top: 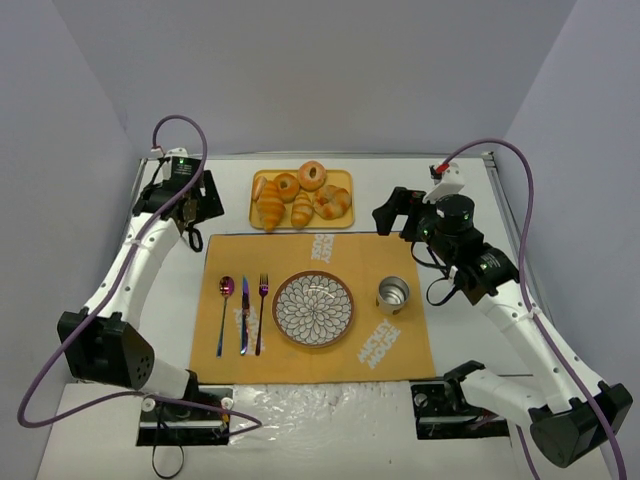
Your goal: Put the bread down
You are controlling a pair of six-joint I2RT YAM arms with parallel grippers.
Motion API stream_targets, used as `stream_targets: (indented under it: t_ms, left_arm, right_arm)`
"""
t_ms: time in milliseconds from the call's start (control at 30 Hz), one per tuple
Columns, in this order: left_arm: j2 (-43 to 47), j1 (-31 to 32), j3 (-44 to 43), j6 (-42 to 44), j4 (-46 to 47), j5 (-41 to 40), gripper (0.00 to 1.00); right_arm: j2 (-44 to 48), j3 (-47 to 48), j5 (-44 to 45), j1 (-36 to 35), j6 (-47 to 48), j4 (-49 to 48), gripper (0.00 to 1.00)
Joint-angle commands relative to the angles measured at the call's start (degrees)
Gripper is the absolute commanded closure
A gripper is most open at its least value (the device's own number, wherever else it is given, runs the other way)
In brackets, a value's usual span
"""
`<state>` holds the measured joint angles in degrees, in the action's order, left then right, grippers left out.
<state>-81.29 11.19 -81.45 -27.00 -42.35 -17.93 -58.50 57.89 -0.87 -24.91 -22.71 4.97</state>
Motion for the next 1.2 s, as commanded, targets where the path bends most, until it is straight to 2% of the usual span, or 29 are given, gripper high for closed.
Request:
stream_targets:
  t_ms: [0, 167, 333, 533, 800, 1167]
  left_arm:
    - [-2.1, -5.6, -3.3, -5.0, 6.0, -1.6, 0.11]
    - [-13.2, -13.3, -8.9, -5.1, 7.3, 6.2, 0.07]
    - [-21.5, -15.6, -13.7, -4.2, 8.6, 11.7, 0.06]
    - [-29.7, -16.6, -19.2, -2.2, 7.4, 13.3, 0.05]
    - [-35.2, -17.3, -23.9, -0.1, 4.3, 12.9, 0.03]
    - [-37.2, -19.7, -23.7, -0.5, 3.8, 12.1, 0.03]
  right_arm:
    - [0.0, 0.8, -1.9, -0.3, -0.7, -4.4, 0.0]
    - [0.3, 1.0, -2.1, -0.3, -0.4, -4.3, 0.0]
    - [-0.1, 1.0, -1.4, -0.3, 0.0, -4.4, 0.0]
    - [-1.6, 1.4, -1.9, -0.3, 0.4, -6.3, 0.0]
    - [-2.9, 0.9, -1.8, -0.3, 0.4, -7.4, 0.0]
    - [-4.3, 0.9, -2.0, -0.3, 0.6, -8.3, 0.0]
